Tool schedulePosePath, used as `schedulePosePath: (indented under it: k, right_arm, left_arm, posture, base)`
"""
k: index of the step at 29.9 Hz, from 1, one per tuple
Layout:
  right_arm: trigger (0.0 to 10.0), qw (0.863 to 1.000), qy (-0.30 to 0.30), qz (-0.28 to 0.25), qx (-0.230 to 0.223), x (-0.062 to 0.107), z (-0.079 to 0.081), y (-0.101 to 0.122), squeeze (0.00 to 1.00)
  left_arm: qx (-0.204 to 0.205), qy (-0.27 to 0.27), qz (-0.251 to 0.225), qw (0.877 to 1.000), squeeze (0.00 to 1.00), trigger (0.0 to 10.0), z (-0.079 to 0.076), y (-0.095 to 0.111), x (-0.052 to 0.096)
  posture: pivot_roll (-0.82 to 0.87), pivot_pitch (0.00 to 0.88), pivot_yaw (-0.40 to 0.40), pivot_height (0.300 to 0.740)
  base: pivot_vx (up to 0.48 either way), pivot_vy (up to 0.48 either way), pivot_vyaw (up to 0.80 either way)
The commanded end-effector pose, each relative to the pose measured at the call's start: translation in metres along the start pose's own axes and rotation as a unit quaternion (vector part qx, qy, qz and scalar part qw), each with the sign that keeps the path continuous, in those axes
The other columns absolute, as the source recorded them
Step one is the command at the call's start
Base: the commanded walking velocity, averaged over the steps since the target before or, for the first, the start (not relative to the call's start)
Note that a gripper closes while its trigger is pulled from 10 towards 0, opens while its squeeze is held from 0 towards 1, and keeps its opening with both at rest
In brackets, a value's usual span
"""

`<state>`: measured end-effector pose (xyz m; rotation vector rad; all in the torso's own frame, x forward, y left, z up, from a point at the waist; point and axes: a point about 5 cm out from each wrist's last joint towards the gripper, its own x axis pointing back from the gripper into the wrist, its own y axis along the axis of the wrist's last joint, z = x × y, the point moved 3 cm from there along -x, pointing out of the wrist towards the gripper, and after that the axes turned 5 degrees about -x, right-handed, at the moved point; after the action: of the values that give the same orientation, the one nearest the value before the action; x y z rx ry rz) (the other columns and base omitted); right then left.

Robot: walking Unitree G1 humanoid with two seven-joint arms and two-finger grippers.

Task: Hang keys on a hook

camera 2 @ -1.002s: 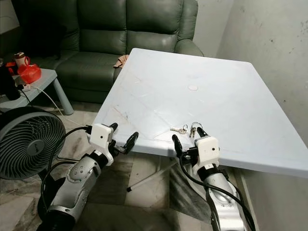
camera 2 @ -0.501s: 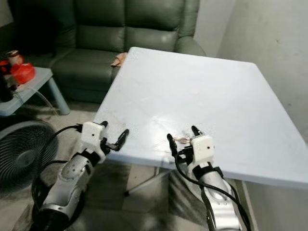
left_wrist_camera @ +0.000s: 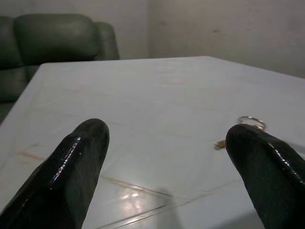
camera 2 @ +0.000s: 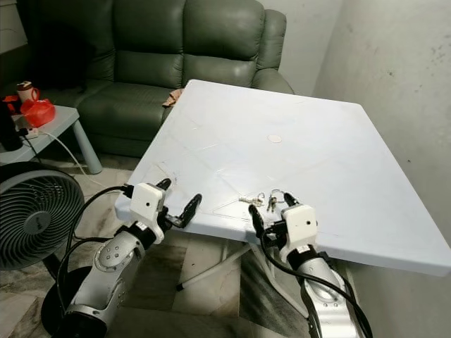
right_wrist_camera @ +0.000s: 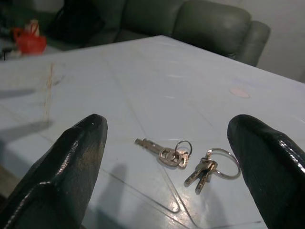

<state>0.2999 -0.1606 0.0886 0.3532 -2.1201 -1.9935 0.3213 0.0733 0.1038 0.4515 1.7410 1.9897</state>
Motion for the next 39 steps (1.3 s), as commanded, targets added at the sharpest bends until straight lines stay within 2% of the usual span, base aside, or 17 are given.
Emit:
schedulePosePath:
  k: [1, 10, 15, 19, 28, 39]
  right_arm:
    - [10.0, 1.0, 0.005, 0.006, 0.021, -0.005, -0.003, 0.003, 0.0]
    - [10.0, 0.999, -0.007, 0.028, 0.016, -0.013, -0.006, 0.003, 0.0]
    - [10.0, 0.999, -0.016, 0.042, 0.022, -0.023, -0.001, 0.002, 0.0]
    - [10.0, 0.996, -0.034, 0.071, 0.034, -0.036, 0.005, -0.002, 0.0]
    - [10.0, 0.993, -0.07, 0.091, -0.014, -0.053, 0.013, -0.001, 0.0]
    - [10.0, 0.989, -0.112, 0.087, -0.047, -0.066, 0.011, 0.008, 0.0]
  left_arm:
    - [-0.011, -0.013, -0.011, 1.0, 0.0, 10.0, -0.005, 0.006, -0.001]
    - [-0.009, -0.019, -0.01, 1.0, 0.0, 10.0, -0.008, 0.006, 0.0]
    - [-0.016, -0.048, -0.011, 0.999, 0.0, 10.0, -0.014, 0.007, 0.002]
    - [-0.027, -0.078, -0.008, 0.997, 0.0, 10.0, -0.026, 0.004, 0.006]
    - [-0.021, -0.103, -0.011, 0.994, 0.0, 10.0, -0.038, 0.006, 0.008]
    - [-0.021, -0.12, -0.015, 0.992, 0.0, 10.0, -0.045, 0.009, 0.013]
  posture:
    - [-0.07, 0.02, -0.062, 0.74]
    - [-0.07, 0.021, -0.065, 0.74]
    - [-0.06, 0.023, -0.067, 0.74]
    - [-0.06, 0.023, -0.067, 0.74]
    - [-0.05, 0.028, -0.074, 0.74]
    - [-0.04, 0.029, -0.077, 0.74]
  base:
    - [0.0, 0.0, 0.0]
    - [0.0, 0.0, 0.0]
    - [0.0, 0.0, 0.0]
    - [0.0, 0.0, 0.0]
    - [0.0, 0.0, 0.0]
    - [0.0, 0.0, 0.0]
